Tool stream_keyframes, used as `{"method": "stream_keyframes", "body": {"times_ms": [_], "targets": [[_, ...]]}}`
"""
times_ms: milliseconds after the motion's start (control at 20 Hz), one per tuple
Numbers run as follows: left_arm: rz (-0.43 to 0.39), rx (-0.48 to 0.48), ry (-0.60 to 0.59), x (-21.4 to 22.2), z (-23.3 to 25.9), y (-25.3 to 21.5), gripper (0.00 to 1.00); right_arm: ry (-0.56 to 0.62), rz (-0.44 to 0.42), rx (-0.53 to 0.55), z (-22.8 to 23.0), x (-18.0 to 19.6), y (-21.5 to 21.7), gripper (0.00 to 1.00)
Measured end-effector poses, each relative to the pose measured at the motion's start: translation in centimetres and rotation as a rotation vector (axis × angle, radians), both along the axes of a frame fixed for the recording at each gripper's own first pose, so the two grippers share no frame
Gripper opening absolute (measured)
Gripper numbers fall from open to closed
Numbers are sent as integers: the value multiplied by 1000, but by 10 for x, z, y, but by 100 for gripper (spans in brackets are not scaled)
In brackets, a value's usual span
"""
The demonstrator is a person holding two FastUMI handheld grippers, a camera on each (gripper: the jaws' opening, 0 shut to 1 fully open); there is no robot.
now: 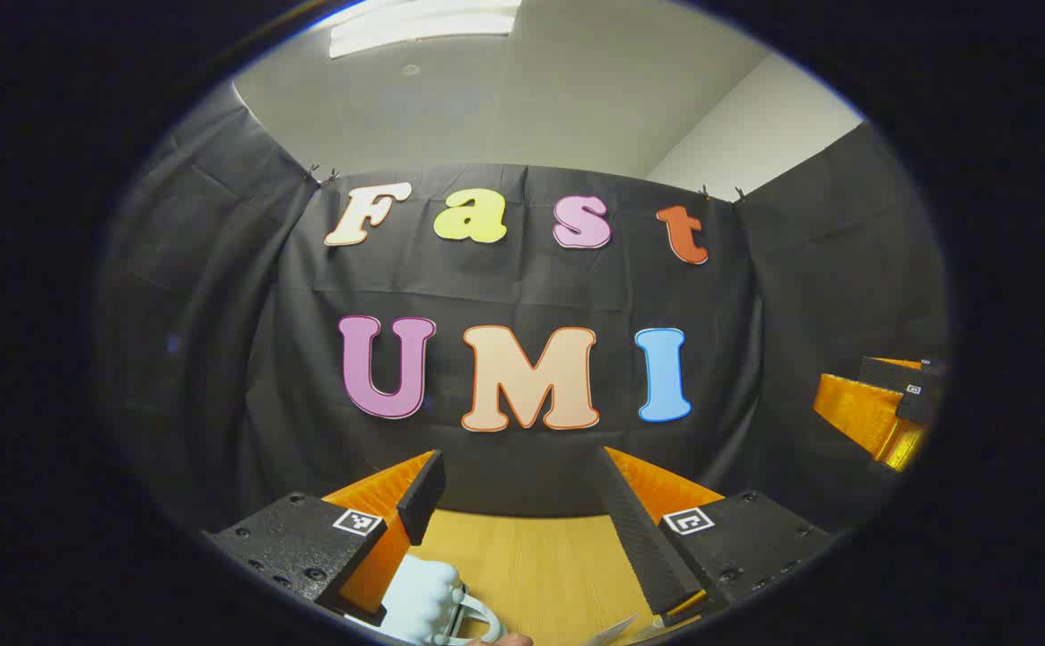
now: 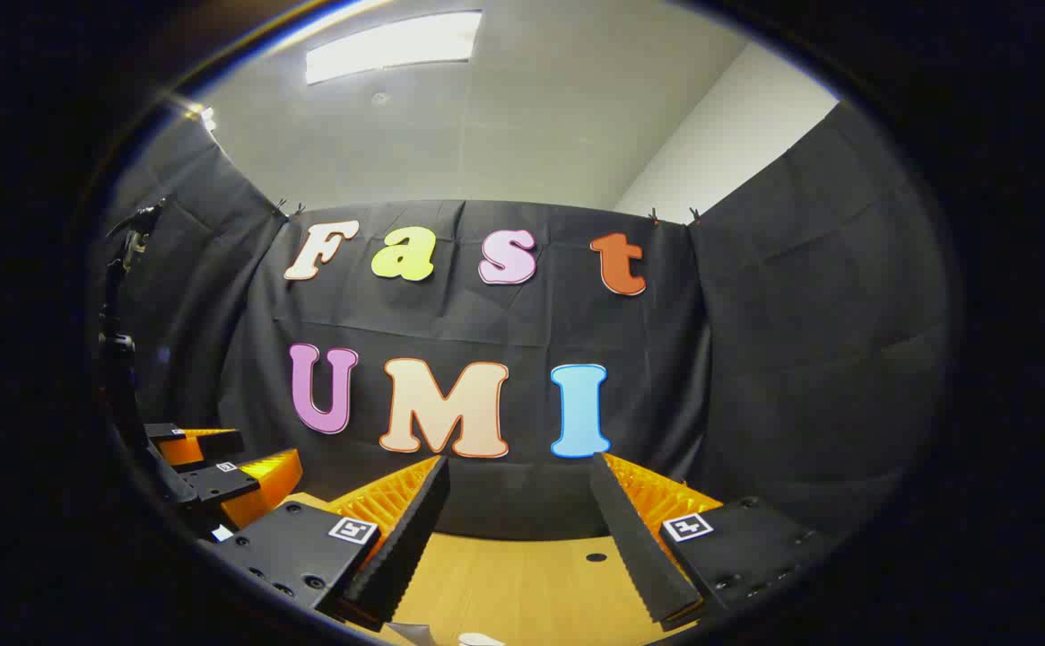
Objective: First open the suitcase, pack the skin care products into it, and then close the suitcase.
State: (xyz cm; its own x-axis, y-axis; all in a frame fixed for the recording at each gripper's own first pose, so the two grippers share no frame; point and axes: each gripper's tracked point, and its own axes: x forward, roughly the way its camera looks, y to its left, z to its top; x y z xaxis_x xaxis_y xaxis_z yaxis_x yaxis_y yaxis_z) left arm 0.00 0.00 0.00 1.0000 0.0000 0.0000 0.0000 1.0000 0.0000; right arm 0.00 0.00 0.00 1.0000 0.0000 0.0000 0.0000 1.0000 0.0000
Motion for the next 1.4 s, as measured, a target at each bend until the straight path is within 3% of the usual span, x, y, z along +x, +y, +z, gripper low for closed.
{"method": "stream_keyframes", "body": {"times_ms": [300, 750, 800, 1100, 1400], "targets": [[27, 57, 23, -3, -12, 10, 98, 62, 8, 56, -19, 10, 6, 99], [55, 185, 290, 0, -117, 28, 100, 204, -26, 36, -68, 14, -5, 99], [53, 187, 306, 0, -126, 28, 94, 216, -30, 37, -72, 15, -6, 99], [-10, 92, 450, -3, -186, 16, 95, 286, -36, 18, -93, 13, -4, 100], [-23, 37, 633, -12, -250, 11, 94, 319, -51, -25, -101, 7, -5, 99]]}}
